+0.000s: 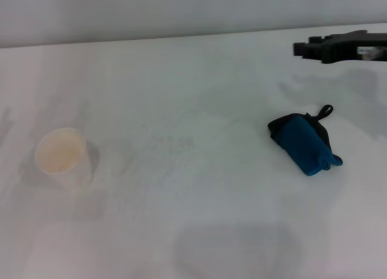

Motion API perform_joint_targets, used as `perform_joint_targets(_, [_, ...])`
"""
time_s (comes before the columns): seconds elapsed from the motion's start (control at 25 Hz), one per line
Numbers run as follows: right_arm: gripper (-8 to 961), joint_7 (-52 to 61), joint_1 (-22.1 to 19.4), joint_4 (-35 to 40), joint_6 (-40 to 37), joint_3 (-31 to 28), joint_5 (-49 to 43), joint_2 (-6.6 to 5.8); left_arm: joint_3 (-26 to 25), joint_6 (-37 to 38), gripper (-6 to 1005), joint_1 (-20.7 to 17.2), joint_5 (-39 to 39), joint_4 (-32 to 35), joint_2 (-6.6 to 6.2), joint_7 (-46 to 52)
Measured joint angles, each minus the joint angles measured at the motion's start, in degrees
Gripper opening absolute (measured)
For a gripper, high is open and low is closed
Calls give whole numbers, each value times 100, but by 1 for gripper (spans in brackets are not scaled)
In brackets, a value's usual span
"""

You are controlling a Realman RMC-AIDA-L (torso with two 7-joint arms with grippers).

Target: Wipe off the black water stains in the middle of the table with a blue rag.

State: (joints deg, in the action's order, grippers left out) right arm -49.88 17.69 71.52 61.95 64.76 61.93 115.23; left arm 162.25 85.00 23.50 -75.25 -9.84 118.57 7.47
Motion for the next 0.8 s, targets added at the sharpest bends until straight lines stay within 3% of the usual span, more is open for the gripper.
perform_joint_targets(0.36, [423, -3713, -5, -2740, 26, -1763, 3155, -4, 0, -19, 876, -4, -39, 0, 9, 0])
perform_joint_targets(0.6, [422, -5735, -21, -3956, 194, -2185, 4565, -9, -1, -126, 877, -20, -145, 10, 17, 7])
perform_joint_targets(0.76, [422, -8073, 29, -5301, 789, -2239, 6188, 7, -1, -191, 877, -19, -156, 20, 18, 9])
perform_joint_targets(0.8, [422, -8073, 29, -5301, 789, -2239, 6188, 7, -1, -212, 877, -13, -159, 23, 18, 9])
